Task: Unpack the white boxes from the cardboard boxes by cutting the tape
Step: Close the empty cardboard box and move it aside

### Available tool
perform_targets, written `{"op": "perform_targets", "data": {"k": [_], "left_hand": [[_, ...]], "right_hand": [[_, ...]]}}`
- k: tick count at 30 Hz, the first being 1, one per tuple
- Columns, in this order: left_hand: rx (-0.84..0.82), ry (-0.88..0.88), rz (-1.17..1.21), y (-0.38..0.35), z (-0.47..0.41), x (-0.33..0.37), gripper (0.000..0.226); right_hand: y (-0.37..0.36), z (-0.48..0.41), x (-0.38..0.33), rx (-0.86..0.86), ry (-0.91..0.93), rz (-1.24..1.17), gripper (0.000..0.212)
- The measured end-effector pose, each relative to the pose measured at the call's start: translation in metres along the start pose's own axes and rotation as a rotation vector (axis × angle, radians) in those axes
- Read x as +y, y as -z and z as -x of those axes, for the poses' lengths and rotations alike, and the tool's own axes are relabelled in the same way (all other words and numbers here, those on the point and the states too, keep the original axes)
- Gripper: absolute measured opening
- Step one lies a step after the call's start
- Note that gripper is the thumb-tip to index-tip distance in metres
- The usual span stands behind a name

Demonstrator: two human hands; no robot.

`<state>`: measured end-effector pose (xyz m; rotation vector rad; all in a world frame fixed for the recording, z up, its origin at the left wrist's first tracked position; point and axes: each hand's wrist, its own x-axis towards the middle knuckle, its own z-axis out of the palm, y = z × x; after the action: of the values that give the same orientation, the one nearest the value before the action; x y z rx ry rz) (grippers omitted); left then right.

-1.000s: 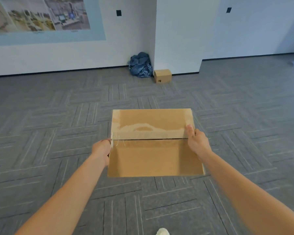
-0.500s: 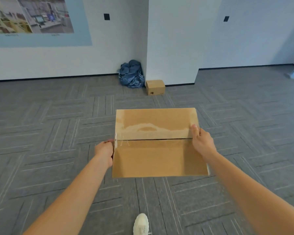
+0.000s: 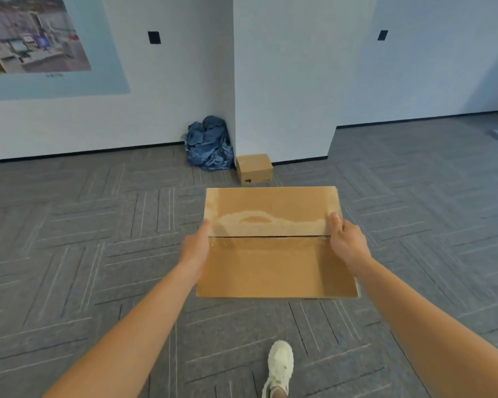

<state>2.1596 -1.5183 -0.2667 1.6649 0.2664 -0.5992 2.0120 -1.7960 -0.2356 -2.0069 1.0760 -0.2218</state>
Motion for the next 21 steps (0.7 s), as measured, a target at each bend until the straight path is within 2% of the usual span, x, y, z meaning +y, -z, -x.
{"op": "perform_targets", "data": {"k": [3, 12, 16, 21], "left_hand": [[-0.041, -0.026, -0.069, -0.044, -0.033, 0.055, 0.111], [0.087, -0.115, -0.273, -0.137, -0.204, 0.167, 0.035], [0.152, -0.116, -0.346, -0.163, -0.284, 0.204, 0.044], [0.125, -0.132, -0.376, -0.193, -0.406, 0.258, 0.061]], "right_hand": [[-0.006, -0.086, -0.021, -0.017, 0.027, -0.011, 0.062], [-0.021, -0.312, -0.102, -0.073, 0.097, 0.036, 0.066], [-0.040, -0.405, -0.139, -0.098, 0.131, 0.079, 0.065], [-0.065, -0.519, -0.189, -0.082, 0.099, 0.103, 0.065]]}}
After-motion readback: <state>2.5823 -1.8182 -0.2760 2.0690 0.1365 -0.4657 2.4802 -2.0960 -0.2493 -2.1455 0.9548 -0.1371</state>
